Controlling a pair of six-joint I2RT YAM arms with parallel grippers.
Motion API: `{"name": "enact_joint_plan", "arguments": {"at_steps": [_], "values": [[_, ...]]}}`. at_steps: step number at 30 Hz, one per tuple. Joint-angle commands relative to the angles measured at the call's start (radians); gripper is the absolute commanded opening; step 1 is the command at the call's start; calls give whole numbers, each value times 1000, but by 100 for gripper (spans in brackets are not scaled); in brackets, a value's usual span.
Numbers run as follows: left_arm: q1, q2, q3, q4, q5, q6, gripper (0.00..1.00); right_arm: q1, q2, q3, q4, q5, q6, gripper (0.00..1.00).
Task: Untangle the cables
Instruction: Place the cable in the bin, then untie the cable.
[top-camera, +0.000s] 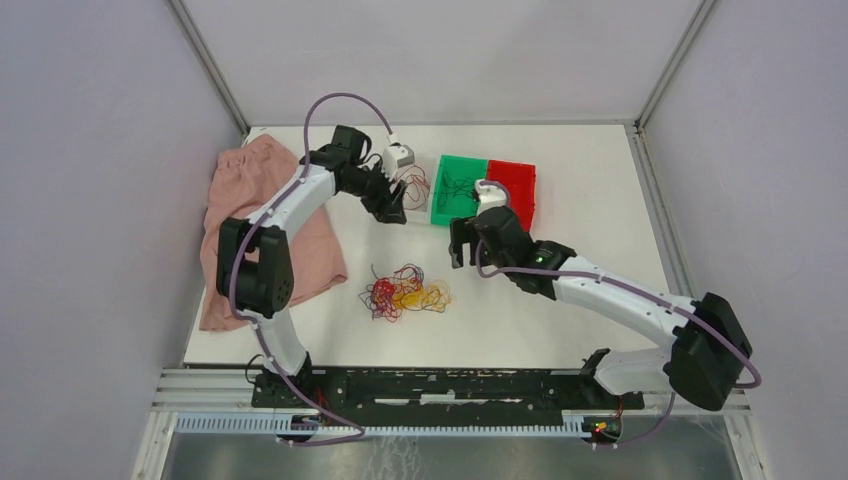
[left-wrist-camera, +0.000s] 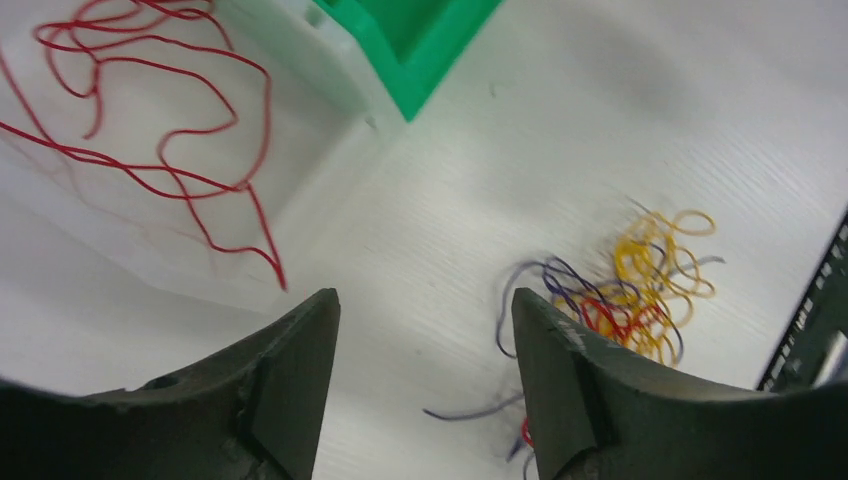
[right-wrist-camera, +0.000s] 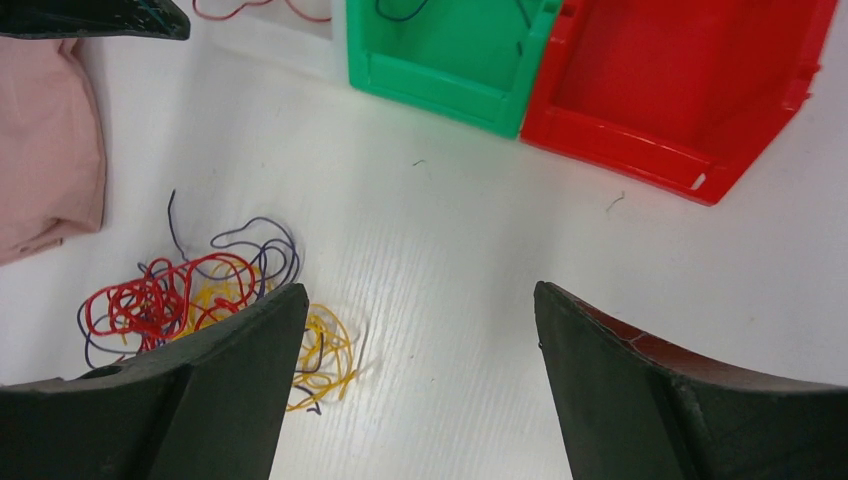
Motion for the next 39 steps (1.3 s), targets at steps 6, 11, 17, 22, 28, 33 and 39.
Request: {"name": "enact_joint_plan", "arguments": {"at_steps": [6,11,17,22,28,33,39], "values": [[22,-223,-201,-417,173,424,71,52,154,122,64,-135,-49,89],[21,-256,-333,-382,191,401,61,51,133,95,72,-121,-31,87],[21,-229,-375,-289,223,284,57,52,70,52,72,-96,-16,86],[17,-223,-387,-285,244,274,56,51,46,45,56,-77,-11,85],[9,-220,-436,-268,238,282,53,52,41,52,43,-66,-4,84],[9,-230,-430,-231,210,261,52,52,27,56,40,-67,-5,83],[9,-233,-388,-216,232,207,26,52,20,53,41,-72,-1,82]]}}
